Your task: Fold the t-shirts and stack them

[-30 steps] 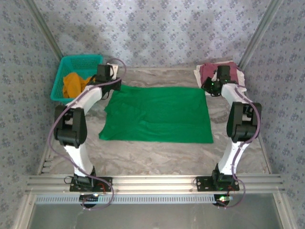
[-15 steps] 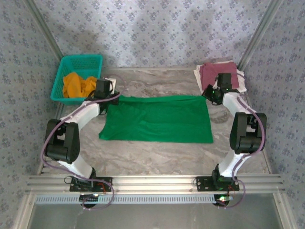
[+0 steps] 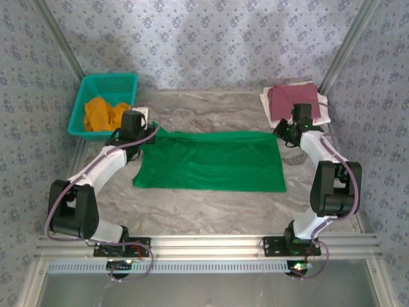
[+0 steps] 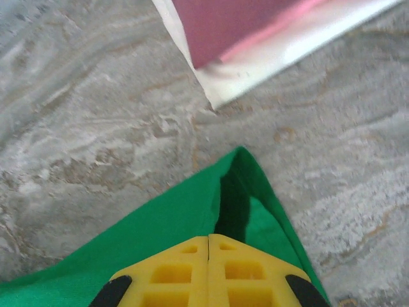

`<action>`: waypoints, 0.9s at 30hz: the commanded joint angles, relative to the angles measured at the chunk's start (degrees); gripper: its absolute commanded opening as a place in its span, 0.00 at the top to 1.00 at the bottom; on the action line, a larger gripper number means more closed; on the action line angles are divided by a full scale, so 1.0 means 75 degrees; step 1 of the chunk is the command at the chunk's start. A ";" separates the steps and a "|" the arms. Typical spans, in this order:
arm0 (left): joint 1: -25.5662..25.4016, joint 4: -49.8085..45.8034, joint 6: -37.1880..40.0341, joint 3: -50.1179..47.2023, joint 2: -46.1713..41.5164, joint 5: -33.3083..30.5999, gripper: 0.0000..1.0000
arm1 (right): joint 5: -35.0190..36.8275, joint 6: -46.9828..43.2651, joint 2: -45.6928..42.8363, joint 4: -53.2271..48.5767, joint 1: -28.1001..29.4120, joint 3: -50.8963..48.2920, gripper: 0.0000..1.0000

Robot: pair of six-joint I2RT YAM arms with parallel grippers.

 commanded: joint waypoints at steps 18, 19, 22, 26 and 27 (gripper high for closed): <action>-0.0463 -0.1457 -0.1118 -0.1645 -0.2309 0.0150 0.57 | 0.0137 0.0304 -0.2655 -0.1220 -0.0217 -0.1681 0.72; -0.0454 -0.1375 -0.1048 -0.1732 -0.2494 0.0211 0.54 | 0.0144 0.0307 -0.2782 -0.1164 -0.0214 -0.1680 0.70; -0.0451 -0.1251 -0.0666 -0.1487 -0.2522 0.0716 0.45 | -0.0473 0.0255 -0.2555 -0.0837 -0.0118 -0.1452 0.70; -0.0451 -0.1291 -0.0206 -0.0368 -0.1021 0.1194 0.38 | -0.1010 -0.0116 -0.1048 -0.1028 0.0324 -0.0367 0.73; -0.0451 -0.1386 -0.0047 0.0002 -0.0534 0.1368 0.34 | -0.0996 -0.0268 -0.0683 -0.1131 0.0458 -0.0078 0.73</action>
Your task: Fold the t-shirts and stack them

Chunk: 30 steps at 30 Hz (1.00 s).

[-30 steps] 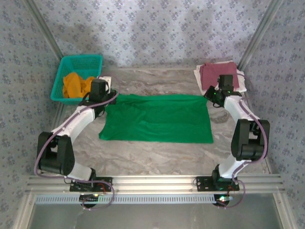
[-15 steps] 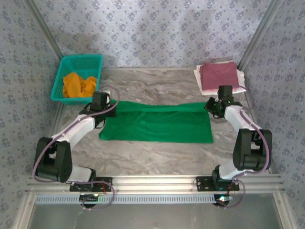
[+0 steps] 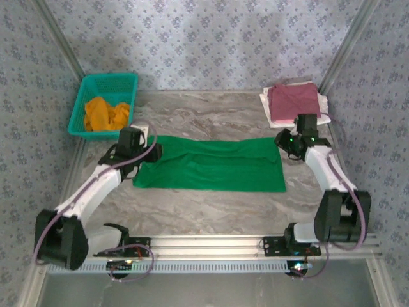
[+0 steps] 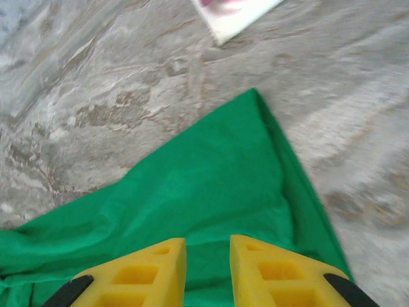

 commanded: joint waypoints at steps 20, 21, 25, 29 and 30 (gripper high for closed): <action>-0.0239 -0.1090 0.1541 0.3786 0.5303 0.0563 0.43 | -0.0610 -0.0226 0.1876 -0.0059 0.0784 0.0944 0.73; -0.0248 -0.1060 0.1541 0.3816 0.5388 0.0559 0.49 | -0.0618 -0.0217 0.1890 -0.0034 0.0759 0.0885 0.73; -0.0239 -0.0952 0.1478 0.3870 0.5500 0.0540 0.81 | -0.0598 -0.0193 0.1997 -0.0167 0.0690 0.0891 0.70; -0.0248 -0.1332 0.1211 0.3951 0.5229 0.0477 1.00 | -0.0551 -0.0175 0.1990 -0.0301 0.0625 0.0917 0.65; -0.0262 -0.1409 0.1090 0.3894 0.5031 0.0506 1.00 | -0.0552 -0.0164 0.1984 -0.0311 0.0599 0.0906 0.64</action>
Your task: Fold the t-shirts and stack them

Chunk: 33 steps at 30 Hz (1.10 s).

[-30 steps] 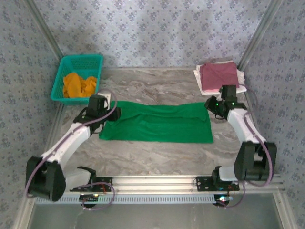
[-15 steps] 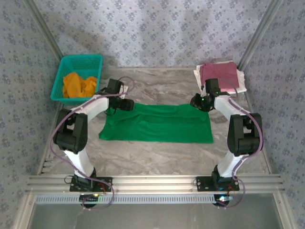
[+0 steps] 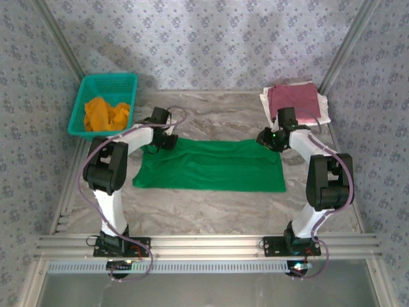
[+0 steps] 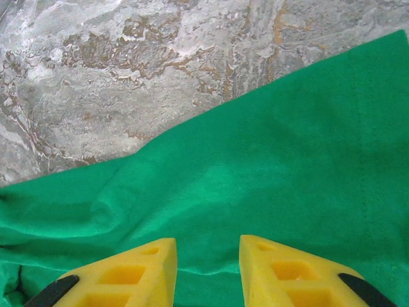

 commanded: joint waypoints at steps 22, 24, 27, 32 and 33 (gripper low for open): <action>-0.0156 -0.1532 -0.0226 0.2107 0.0772 -0.0303 0.46 | -0.0225 0.0190 -0.0043 0.0010 -0.0062 -0.0225 0.65; -0.0156 -0.1638 -0.0226 0.2335 0.1011 -0.0342 0.47 | -0.0239 0.0187 -0.0149 -0.0029 -0.0085 -0.0269 0.65; -0.0156 -0.1769 -0.0325 0.2422 0.1178 -0.0373 0.50 | -0.0223 0.0189 -0.0304 -0.0027 -0.0112 -0.0354 0.65; -0.0191 -0.1559 -0.0468 0.2011 0.1031 -0.0335 0.60 | -0.0205 0.0186 -0.0356 -0.0018 -0.0153 -0.0378 0.65; -0.0202 -0.1501 -0.0467 0.1923 0.0967 -0.0353 0.64 | -0.0208 0.0190 -0.0353 0.0008 -0.0163 -0.0378 0.66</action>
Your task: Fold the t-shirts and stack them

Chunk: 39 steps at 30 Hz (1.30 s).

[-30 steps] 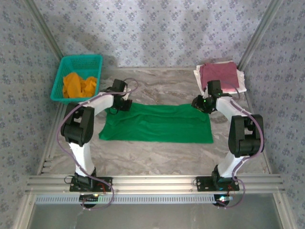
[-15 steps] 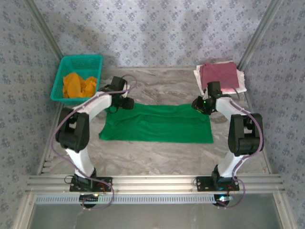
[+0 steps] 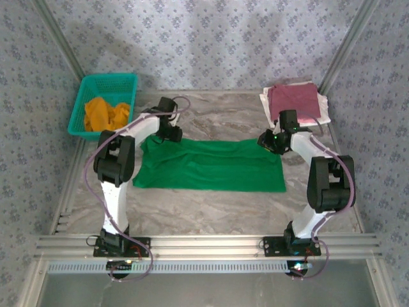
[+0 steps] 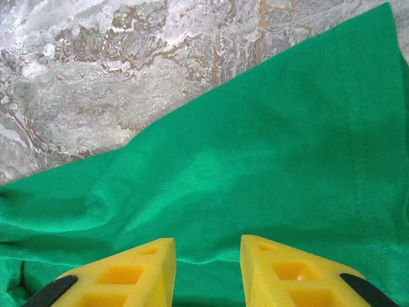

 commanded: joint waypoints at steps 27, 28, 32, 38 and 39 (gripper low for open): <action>-0.0162 0.0049 -0.0048 0.0146 0.0200 -0.0475 0.53 | -0.0157 0.0030 -0.0220 -0.0180 -0.0113 0.0013 0.67; -0.0162 0.0058 -0.0042 0.0147 0.0212 -0.0473 0.63 | -0.0166 0.0026 -0.0231 -0.0192 -0.0113 0.0013 0.67; -0.0173 0.0019 -0.0082 0.0131 0.0096 -0.0501 0.80 | -0.0140 0.0011 -0.0279 -0.0217 -0.0132 -0.0016 0.67; -0.0249 -0.0361 -0.0440 0.0041 -0.0465 -0.0753 1.00 | -0.0149 0.0027 -0.0233 -0.0187 -0.0155 0.0012 0.66; -0.0279 -0.0381 -0.0523 -0.0053 -0.0625 -0.0777 1.00 | -0.0144 0.0024 -0.0219 -0.0192 -0.0158 0.0012 0.66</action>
